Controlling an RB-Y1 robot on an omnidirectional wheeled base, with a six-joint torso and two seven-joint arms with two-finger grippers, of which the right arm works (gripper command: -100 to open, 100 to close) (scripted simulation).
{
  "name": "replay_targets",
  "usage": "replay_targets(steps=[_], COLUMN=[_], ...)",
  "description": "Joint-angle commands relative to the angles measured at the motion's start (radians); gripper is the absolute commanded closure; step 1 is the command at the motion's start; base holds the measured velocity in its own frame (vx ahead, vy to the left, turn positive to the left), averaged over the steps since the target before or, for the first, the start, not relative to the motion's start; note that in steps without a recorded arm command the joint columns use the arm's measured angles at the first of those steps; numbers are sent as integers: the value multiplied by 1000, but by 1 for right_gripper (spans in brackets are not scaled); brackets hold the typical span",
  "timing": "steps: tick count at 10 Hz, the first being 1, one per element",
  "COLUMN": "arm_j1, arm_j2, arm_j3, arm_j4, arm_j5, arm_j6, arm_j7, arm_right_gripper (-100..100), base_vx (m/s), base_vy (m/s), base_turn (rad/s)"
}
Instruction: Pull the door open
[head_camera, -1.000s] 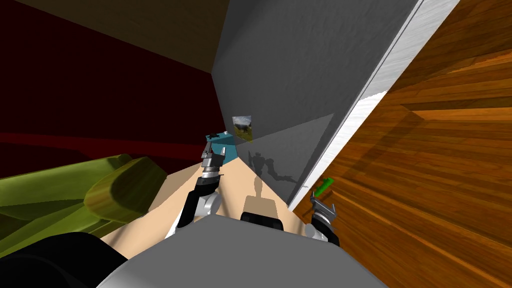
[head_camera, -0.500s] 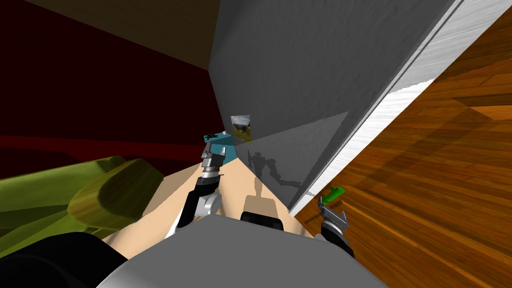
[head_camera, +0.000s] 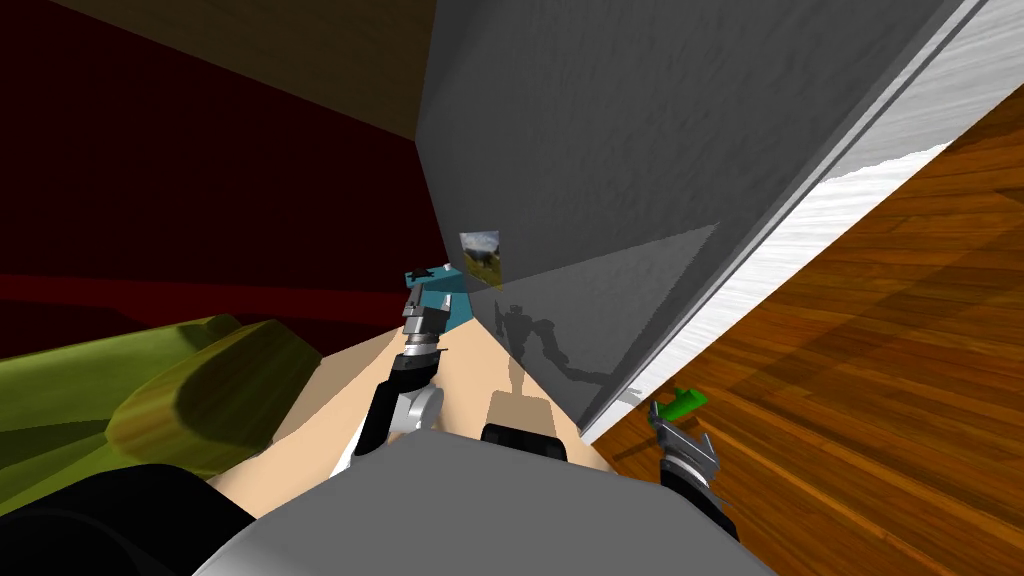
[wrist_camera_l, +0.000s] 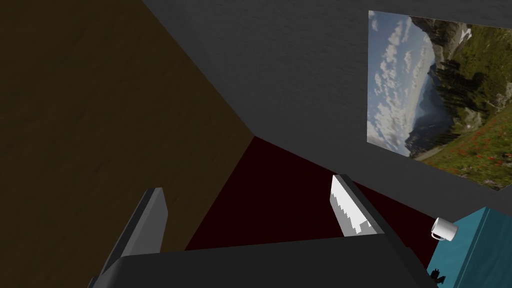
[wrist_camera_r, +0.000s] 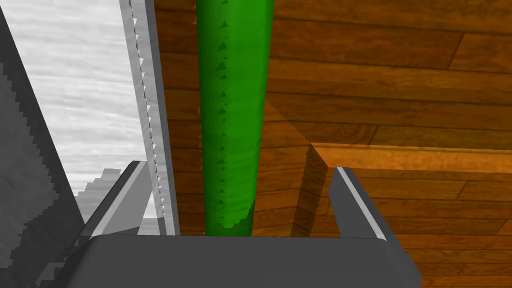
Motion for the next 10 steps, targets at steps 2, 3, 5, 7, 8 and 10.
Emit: replay_targets(steps=[2,3,5,7,8,10], arm_j1=[17,5,5,5,5,6], arm_j2=[-34,-23,-23,-23,-23,-28], arm_j3=[6,8,8,8,8,23], arm_j4=[17,28,28,28,28,18], arm_j5=[1,3,3,3,3,12], arm_j6=[-7,-10,-10,-10,-10,-7], arm_j7=[-50,-40,-40,-40,-40,-49], arm_right_gripper=[-100,-100,100,100,100,100], base_vx=[117,56,-24,-6,0,-65], base_vy=[3,7,6,-2,0,1], base_turn=[-2,-32,14,6,0,25])
